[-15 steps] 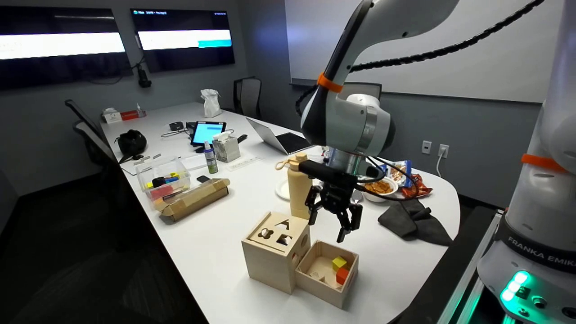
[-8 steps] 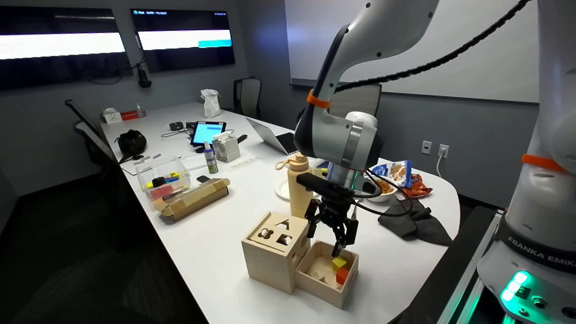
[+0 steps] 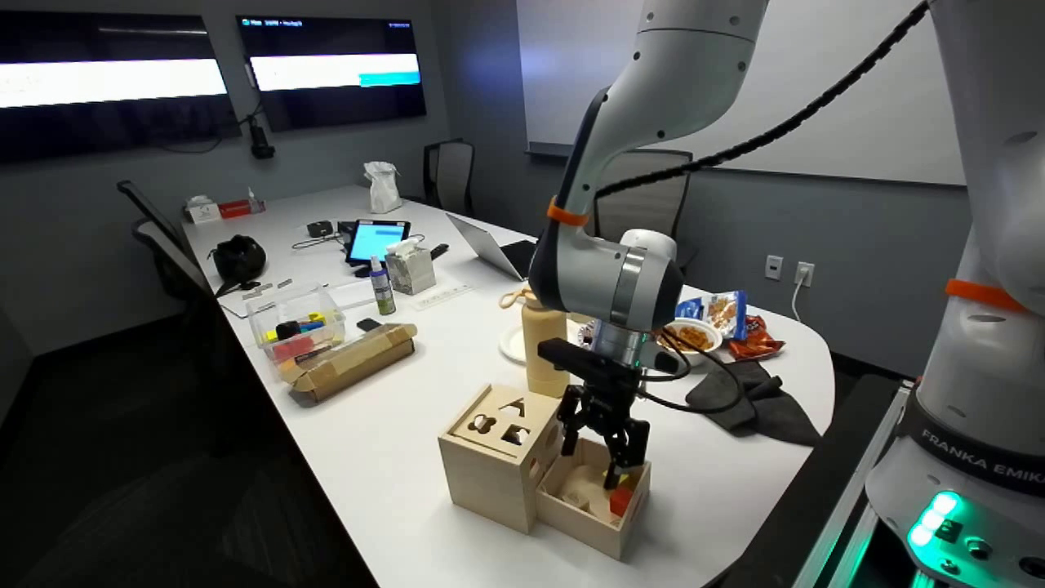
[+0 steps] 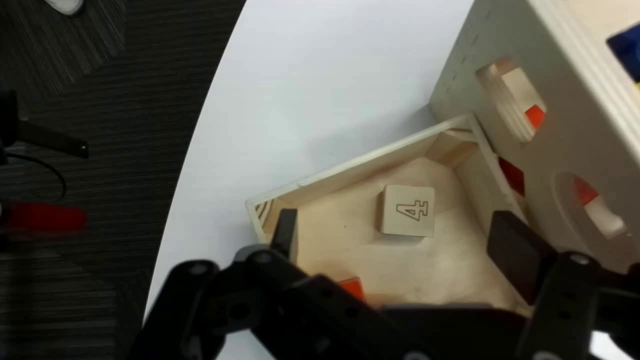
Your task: Pick up a block from the small box and put it inside the bigger box
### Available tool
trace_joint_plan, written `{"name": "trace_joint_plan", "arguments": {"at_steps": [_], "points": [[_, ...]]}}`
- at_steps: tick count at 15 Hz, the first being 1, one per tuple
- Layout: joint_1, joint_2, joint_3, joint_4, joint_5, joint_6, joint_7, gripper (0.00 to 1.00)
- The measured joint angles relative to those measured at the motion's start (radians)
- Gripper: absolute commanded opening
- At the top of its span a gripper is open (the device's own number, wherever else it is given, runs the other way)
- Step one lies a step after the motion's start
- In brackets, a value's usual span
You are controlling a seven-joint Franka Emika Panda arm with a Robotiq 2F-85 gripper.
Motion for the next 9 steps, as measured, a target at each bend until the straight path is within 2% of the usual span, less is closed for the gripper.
{"name": "trace_joint_plan", "arguments": {"at_steps": [1, 2, 3, 4, 5, 6, 7, 9], "points": [[0.000, 0.013, -0.001, 0.009, 0.000, 0.000, 0.000, 0.72], [-0.001, 0.025, -0.003, 0.017, 0.000, 0.000, 0.000, 0.69], [-0.001, 0.037, -0.004, 0.025, 0.000, 0.000, 0.000, 0.84], [-0.001, 0.048, -0.005, 0.032, 0.000, 0.000, -0.001, 0.75], [-0.002, 0.060, -0.006, 0.039, 0.001, 0.000, -0.002, 0.79], [-0.002, 0.071, -0.008, 0.046, 0.001, 0.000, -0.004, 0.77], [-0.002, 0.082, -0.008, 0.052, 0.003, 0.000, -0.006, 0.62], [-0.003, 0.103, -0.010, 0.066, 0.006, 0.000, -0.012, 0.73]]}}
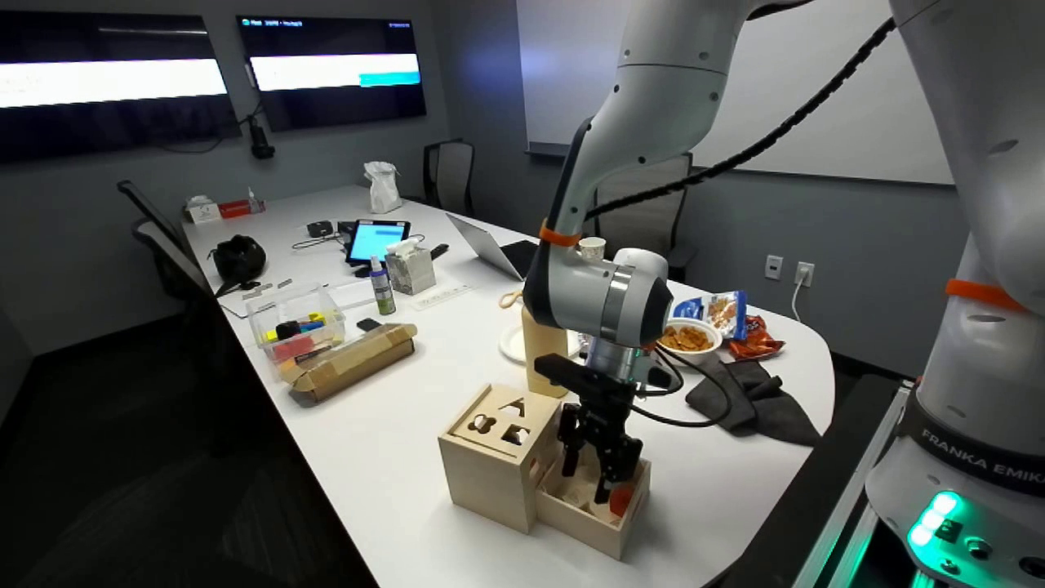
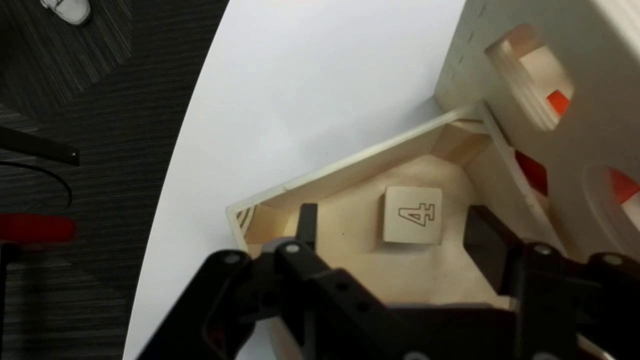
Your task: Pick up a block from the small box and put it inside the bigger box
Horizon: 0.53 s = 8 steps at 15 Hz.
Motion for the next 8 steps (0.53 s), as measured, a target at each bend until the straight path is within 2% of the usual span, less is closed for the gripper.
{"name": "trace_joint_plan", "arguments": {"at_steps": [2, 8], "points": [[-0.002, 0.020, -0.001, 0.014, 0.003, 0.000, -0.008, 0.66], [-0.008, 0.076, -0.005, 0.060, 0.007, 0.000, -0.032, 0.63]]}}
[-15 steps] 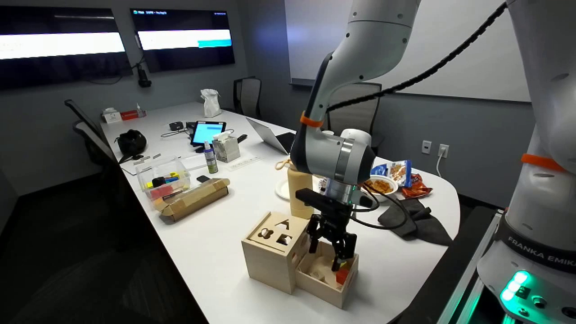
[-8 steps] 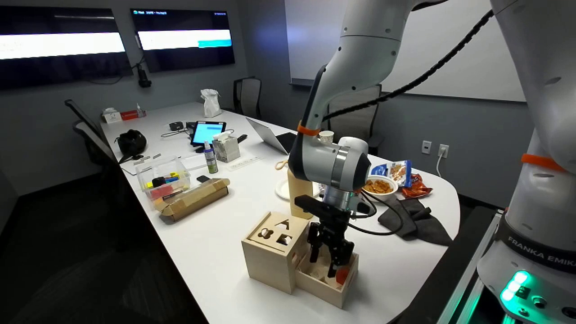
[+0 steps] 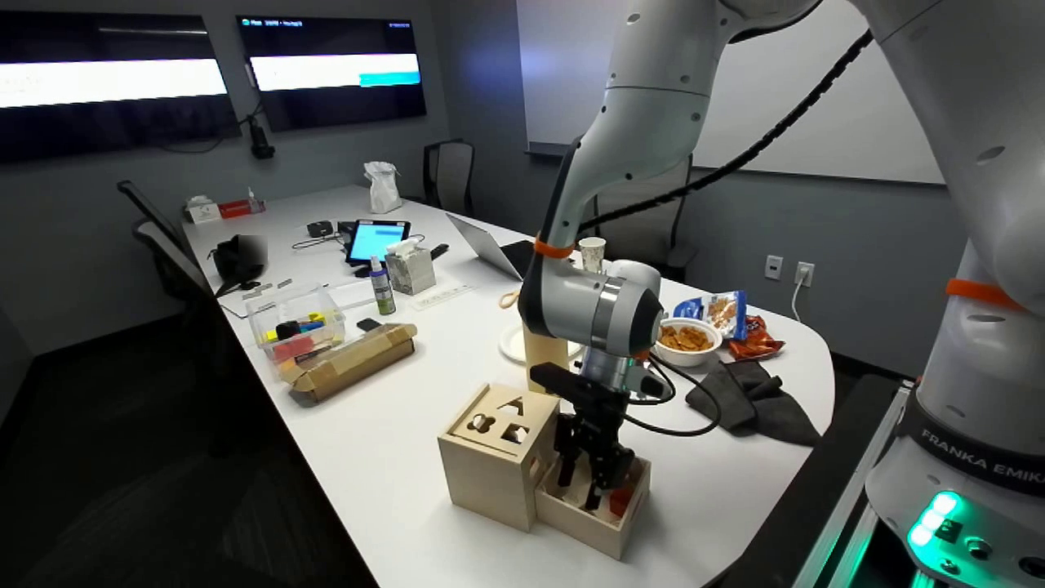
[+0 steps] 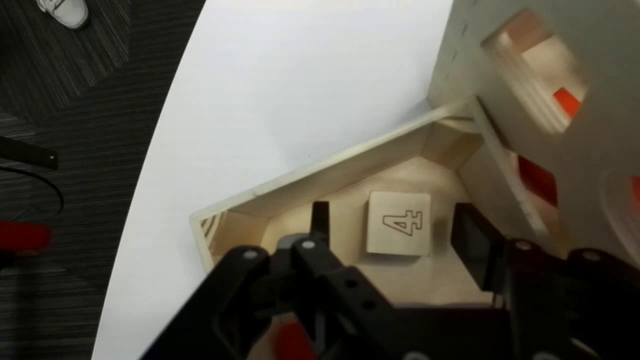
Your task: Pick up a block from the small box and put it inside the bigger box
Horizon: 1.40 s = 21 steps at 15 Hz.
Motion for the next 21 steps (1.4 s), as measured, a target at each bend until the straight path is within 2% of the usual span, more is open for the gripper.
{"name": "trace_joint_plan", "arguments": {"at_steps": [3, 4, 5, 7, 9, 15, 21], "points": [[-0.004, 0.021, -0.001, 0.014, 0.001, 0.000, -0.012, 0.56], [-0.006, 0.027, -0.001, 0.019, 0.003, 0.000, -0.018, 0.50], [-0.008, 0.034, -0.001, 0.023, 0.005, 0.000, -0.023, 0.27], [-0.010, 0.046, -0.001, 0.031, 0.008, 0.000, -0.028, 0.24], [-0.012, 0.056, -0.001, 0.039, 0.012, 0.000, -0.035, 0.11], [-0.014, 0.050, 0.000, 0.034, 0.046, 0.005, -0.063, 0.11], [-0.013, -0.083, 0.022, -0.098, 0.052, 0.059, -0.064, 0.11]]}}
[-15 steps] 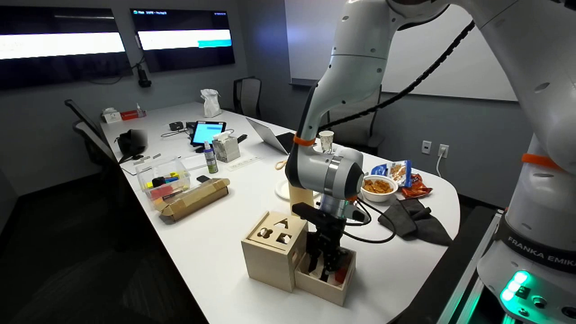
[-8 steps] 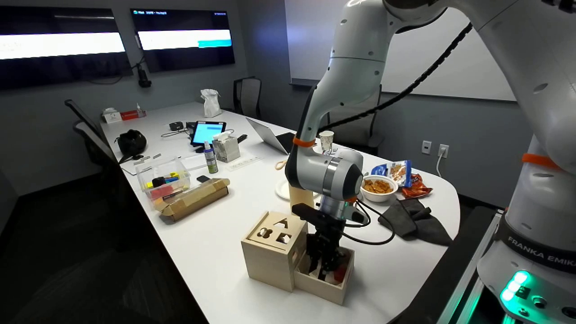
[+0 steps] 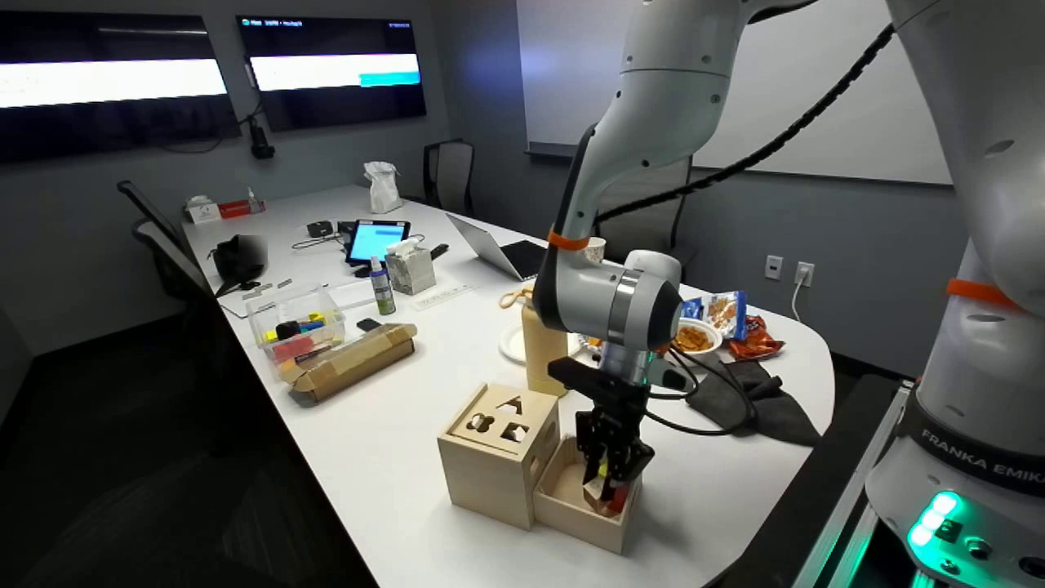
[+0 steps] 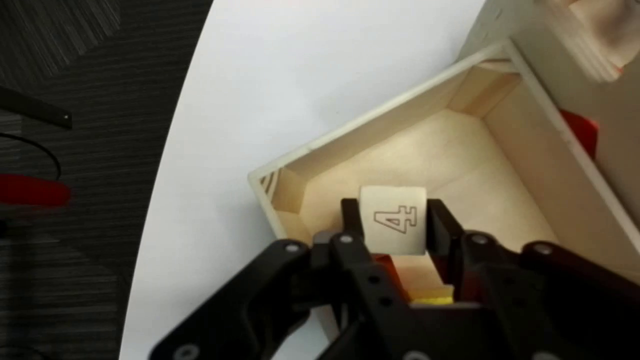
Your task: Pick up a block from the small box and put it inside the bigger box
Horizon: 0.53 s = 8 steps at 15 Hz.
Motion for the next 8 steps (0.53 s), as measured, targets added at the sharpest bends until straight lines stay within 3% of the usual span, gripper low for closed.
{"name": "trace_joint_plan", "arguments": {"at_steps": [4, 8], "points": [[0.066, -0.156, -0.057, -0.090, -0.034, 0.005, 0.000, 0.11], [0.071, -0.285, -0.093, -0.125, -0.322, 0.019, 0.078, 0.11]]}}
